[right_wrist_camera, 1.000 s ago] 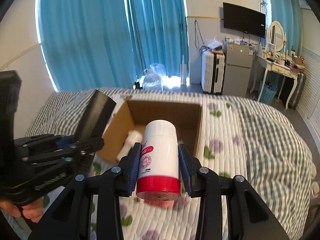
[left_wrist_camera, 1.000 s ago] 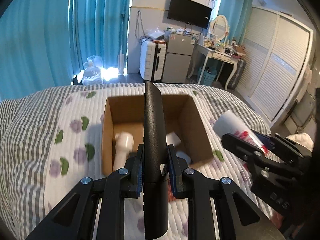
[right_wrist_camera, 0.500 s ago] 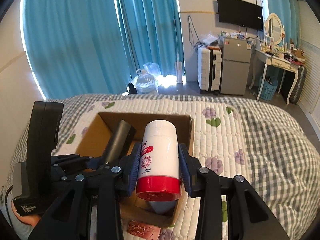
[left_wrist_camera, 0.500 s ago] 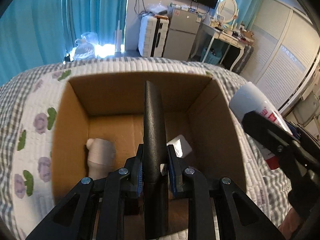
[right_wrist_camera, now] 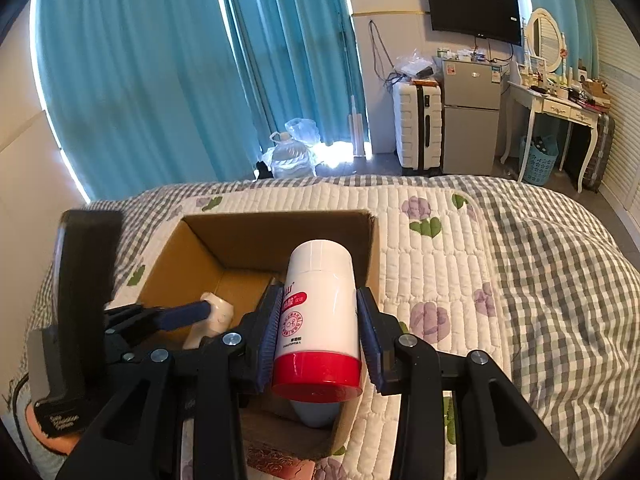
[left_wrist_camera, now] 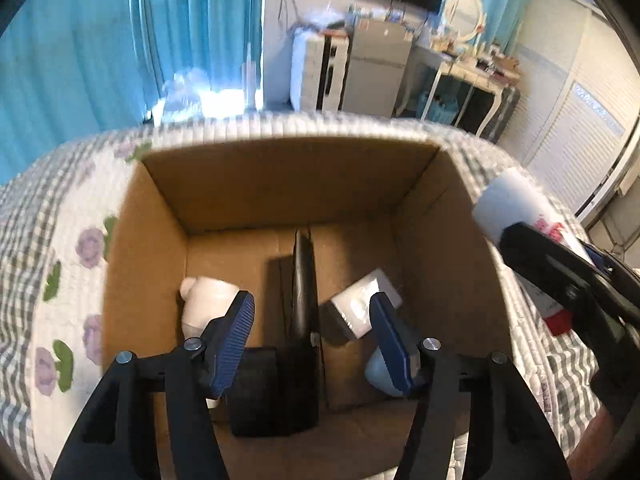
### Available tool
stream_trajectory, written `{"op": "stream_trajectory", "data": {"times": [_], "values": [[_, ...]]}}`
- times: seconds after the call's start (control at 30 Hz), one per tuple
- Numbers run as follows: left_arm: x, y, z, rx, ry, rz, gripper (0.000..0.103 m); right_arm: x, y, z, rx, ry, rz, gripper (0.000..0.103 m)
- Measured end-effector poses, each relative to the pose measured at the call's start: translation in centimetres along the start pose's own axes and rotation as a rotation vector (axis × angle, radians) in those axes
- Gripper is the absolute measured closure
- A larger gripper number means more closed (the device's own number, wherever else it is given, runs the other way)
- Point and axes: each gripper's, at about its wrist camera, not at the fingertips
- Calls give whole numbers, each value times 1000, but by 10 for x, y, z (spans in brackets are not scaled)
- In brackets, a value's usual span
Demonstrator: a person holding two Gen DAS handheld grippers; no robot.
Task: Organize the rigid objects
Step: 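Carry black case and red-capped bottle into the box and release both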
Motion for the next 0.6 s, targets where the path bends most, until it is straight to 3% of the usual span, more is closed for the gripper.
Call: {"op": "stream_trajectory", "data": {"times": [0.27, 0.4, 0.6], "values": [[1, 49, 2, -168, -114, 81, 32, 0, 6, 11, -8, 0, -10, 67], [24, 59, 11, -236, -84, 112, 31, 8, -9, 13, 16, 11, -15, 67], [53, 55, 29, -246, -10, 119, 31, 19, -55, 17, 85, 32, -25, 67]]}}
Point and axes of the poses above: each gripper's, at about its wrist camera, not at the fingertips, and y roughly against the way its jaws point, x to its left, z to its top, and after that the axes turned 14 degrees about y, right-handed
